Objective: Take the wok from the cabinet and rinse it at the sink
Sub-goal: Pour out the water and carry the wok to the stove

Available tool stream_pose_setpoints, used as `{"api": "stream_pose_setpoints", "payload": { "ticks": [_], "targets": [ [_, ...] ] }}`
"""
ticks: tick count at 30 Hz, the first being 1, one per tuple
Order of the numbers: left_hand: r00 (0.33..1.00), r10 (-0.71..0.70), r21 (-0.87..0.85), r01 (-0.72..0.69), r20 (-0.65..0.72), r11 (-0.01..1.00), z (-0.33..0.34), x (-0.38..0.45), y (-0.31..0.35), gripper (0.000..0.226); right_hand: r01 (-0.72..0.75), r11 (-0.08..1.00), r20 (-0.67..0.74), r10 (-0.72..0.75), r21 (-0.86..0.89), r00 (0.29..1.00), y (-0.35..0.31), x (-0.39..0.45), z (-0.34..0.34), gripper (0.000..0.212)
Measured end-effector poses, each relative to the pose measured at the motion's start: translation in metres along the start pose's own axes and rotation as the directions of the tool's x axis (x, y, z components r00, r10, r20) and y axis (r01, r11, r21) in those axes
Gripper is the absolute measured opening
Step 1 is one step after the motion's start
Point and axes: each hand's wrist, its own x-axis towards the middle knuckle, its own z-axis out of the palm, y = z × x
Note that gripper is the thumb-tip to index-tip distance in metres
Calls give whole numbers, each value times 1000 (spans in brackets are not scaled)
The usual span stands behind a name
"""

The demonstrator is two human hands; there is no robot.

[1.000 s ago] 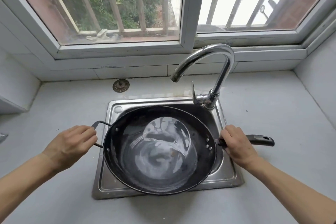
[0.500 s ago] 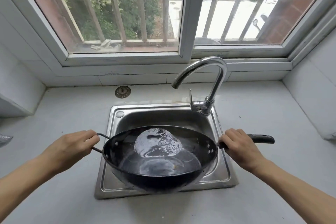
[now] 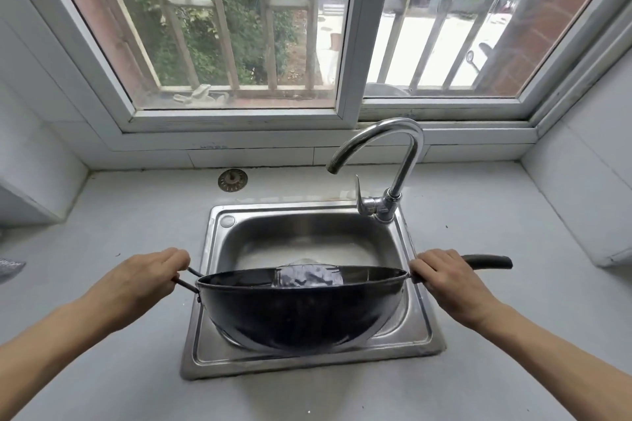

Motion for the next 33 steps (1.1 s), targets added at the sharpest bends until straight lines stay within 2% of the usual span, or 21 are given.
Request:
{"api": "stream_pose_setpoints", "payload": {
  "ticks": [4,10,16,20,23,25,28,33],
  "targets": [
    [997,-72,-27,73,38,997,-5,1,0,47,-7,1000,6,7,19,1000,-1,4,-7,39],
    [990,-131,-51,134,54,990,-8,0,-4,41,1,1000,0,-1,8,1000,-1,11,-15,38],
    [1000,4,16,-4,-15,1000,-19,-2,-1,52,-21,1000,2,21,-17,1000,-1,15,-19,39],
    [1000,-7,-17,7,-7,1000,-18,-1,-4,56,-35,999,25,35,-17,999,-1,18,-21,43],
    [1000,-19,-12,19,-1,1000,-13,-1,-10,50,-47,999,68,48,-7,997,1,18,-18,49],
    [1000,22,18,-22,-17,1000,-14,1,-10,42,-56,998,83,56,5,995,1,17,-16,50],
    [994,104,93,-100,-34,991,-18,0,-7,19,-58,998,73,57,16,996,1,15,-16,45],
    [984,162,197,-146,-67,969,-16,-2,-10,27,-42,998,-1,42,-42,999,0,17,-21,28]
  ]
}}
